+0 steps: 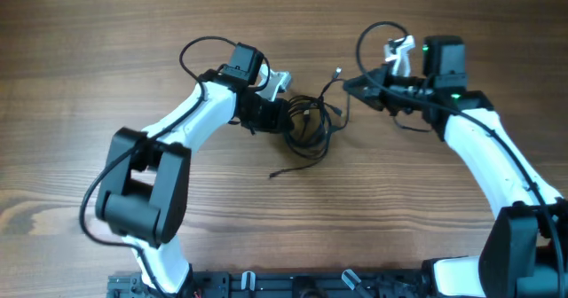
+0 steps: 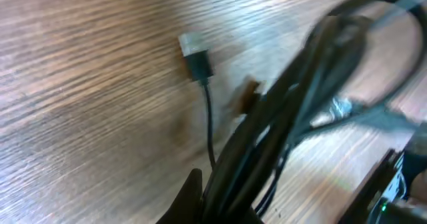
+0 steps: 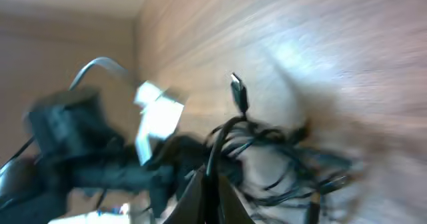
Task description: Untangle cables
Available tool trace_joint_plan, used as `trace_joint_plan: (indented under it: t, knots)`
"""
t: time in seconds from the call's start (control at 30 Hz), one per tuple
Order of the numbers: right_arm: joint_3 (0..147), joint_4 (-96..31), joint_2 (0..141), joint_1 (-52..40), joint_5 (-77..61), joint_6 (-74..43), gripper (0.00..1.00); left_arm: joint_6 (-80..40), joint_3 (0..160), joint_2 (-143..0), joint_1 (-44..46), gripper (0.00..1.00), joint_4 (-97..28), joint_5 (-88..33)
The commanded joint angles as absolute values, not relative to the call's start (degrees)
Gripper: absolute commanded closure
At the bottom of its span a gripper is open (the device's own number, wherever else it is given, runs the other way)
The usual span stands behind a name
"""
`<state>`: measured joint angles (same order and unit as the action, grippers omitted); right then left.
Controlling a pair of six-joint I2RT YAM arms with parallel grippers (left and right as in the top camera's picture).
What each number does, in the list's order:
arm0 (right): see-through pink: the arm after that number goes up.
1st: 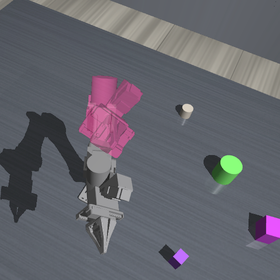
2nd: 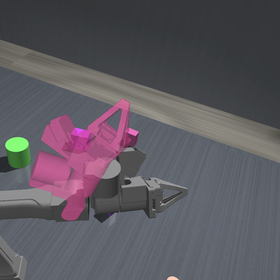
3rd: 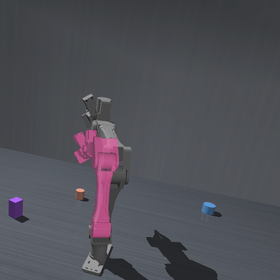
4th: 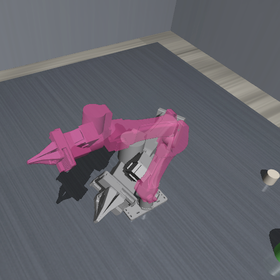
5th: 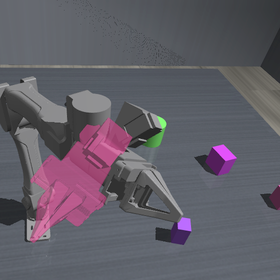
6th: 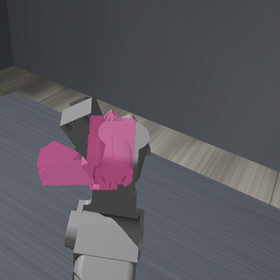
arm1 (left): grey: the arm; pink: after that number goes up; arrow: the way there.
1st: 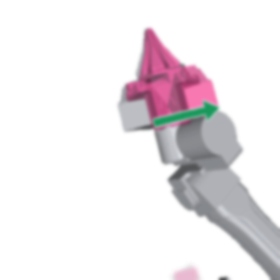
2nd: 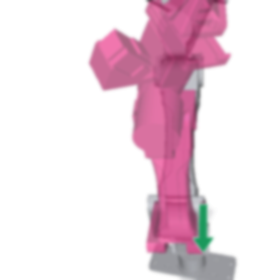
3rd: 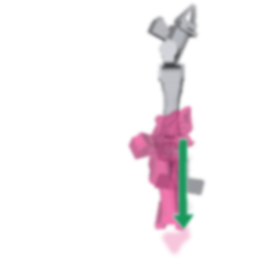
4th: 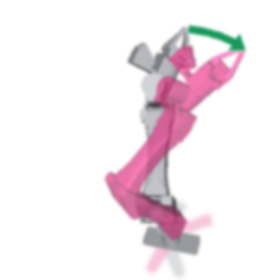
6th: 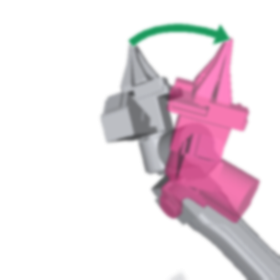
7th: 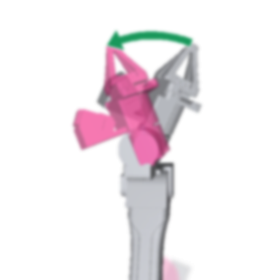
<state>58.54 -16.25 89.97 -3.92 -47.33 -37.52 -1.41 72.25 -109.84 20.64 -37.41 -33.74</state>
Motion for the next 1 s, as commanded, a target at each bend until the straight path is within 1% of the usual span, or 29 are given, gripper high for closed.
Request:
trace_joint_plan:
  t: [0.0,0.07,0.1,0.13,0.17,0.2,0.23,0.3,0.33,0.37,0.43,0.5,0.6,0.67,0.7,0.73,0.77,0.8,0.83,0.87,0.93,0.97]
  knots:
    - [58.8,-15.9,88.1,-2.7,-36.6,-36.0,0.96,7.5,72.2,-101.5,20.6,0.96,-41.2,-34.7]
    - [58.8,-17.0,88.1,-2.7,-30.8,-35.6,0.94,8.7,72.2,-98.2,21.9,0.96,-43.1,-35.1]
    - [58.8,-17.0,88.1,-2.7,-27.6,-33.3,0.84,9.1,72.2,-96.9,22.8,0.96,-43.2,-35.8]
    - [58.8,-17.0,88.2,-2.7,-24.7,-31.1,0.56,9.3,72.2,-96.0,23.6,0.96,-43.0,-36.7]
    - [58.8,-17.3,88.3,-2.7,-22.7,-27.6,0.38,10.7,72.2,-95.4,24.4,0.96,-42.8,-38.8]
    - [58.8,-17.9,88.4,-2.7,-23.0,-24.4,0.23,10.8,72.2,-95.2,24.9,0.96,-42.3,-40.5]
    - [58.8,-19.7,88.4,-2.7,-25.5,-21.1,0.13,10.8,72.2,-95.2,25.2,0.96,-41.6,-42.2]
    - [58.8,-25.0,88.4,-2.7,-35.9,-13.6,0.09,10.8,72.2,-95.2,24.9,0.96,-40.5,-42.2]
    - [58.8,-27.1,88.4,-2.7,-37.8,-12.3,0.05,10.8,72.2,-95.2,24.8,0.96,-40.3,-42.2]
    - [58.8,-30.3,88.4,-2.7,-38.7,-11.3,0.05,11.3,72.2,-95.2,24.9,0.96,-39.9,-42.2]
    - [58.8,-36.2,88.4,-2.7,-38.7,-10.5,0.06,11.8,72.2,-95.2,24.8,0.96,-39.9,-41.0]
    - [58.8,-40.5,88.4,-2.7,-38.7,-10.5,0.06,11.6,72.2,-95.2,24.6,0.96,-39.9,-35.3]
    - [58.8,-47.5,88.4,-2.7,-38.7,-10.6,0.06,11.5,72.2,-95.2,24.6,0.96,-39.3,-34.9]
    - [58.8,-49.9,88.4,-2.7,-38.0,-10.4,0.06,11.1,72.2,-95.2,24.6,0.96,-39.1,-34.9]
    - [58.8,-50.4,88.4,-2.7,-39.4,-8.6,0.06,10.2,72.2,-95.3,24.6,0.96,-38.7,-34.8]
    - [58.8,-50.7,88.4,-2.8,-42.1,-6.0,0.10,9.0,72.2,-95.3,24.6,0.96,-38.2,-34.8]
    - [58.8,-51.5,88.4,-3.0,-47.0,-2.3,0.17,5.0,72.2,-95.3,24.5,0.95,-36.7,-34.9]
    - [58.7,-51.8,88.4,-3.7,-49.6,0.2,0.20,-0.1,72.2,-95.3,24.5,0.89,-35.1,-34.9]
    - [58.5,-51.5,88.4,-4.8,-49.8,0.3,0.20,-3.3,72.2,-95.3,24.5,0.86,-34.2,-34.9]
    - [58.4,-51.1,88.4,-5.7,-49.8,0.3,0.20,-8.2,72.2,-95.3,24.5,0.86,-32.9,-34.9]
    - [58.4,-49.6,88.4,-8.1,-49.8,0.5,0.20,-15.6,72.2,-95.3,24.5,0.86,-31.4,-35.3]
    - [58.4,-47.3,88.4,-10.0,-49.8,0.4,0.20,-18.2,72.2,-95.3,24.5,0.89,-31.0,-36.0]
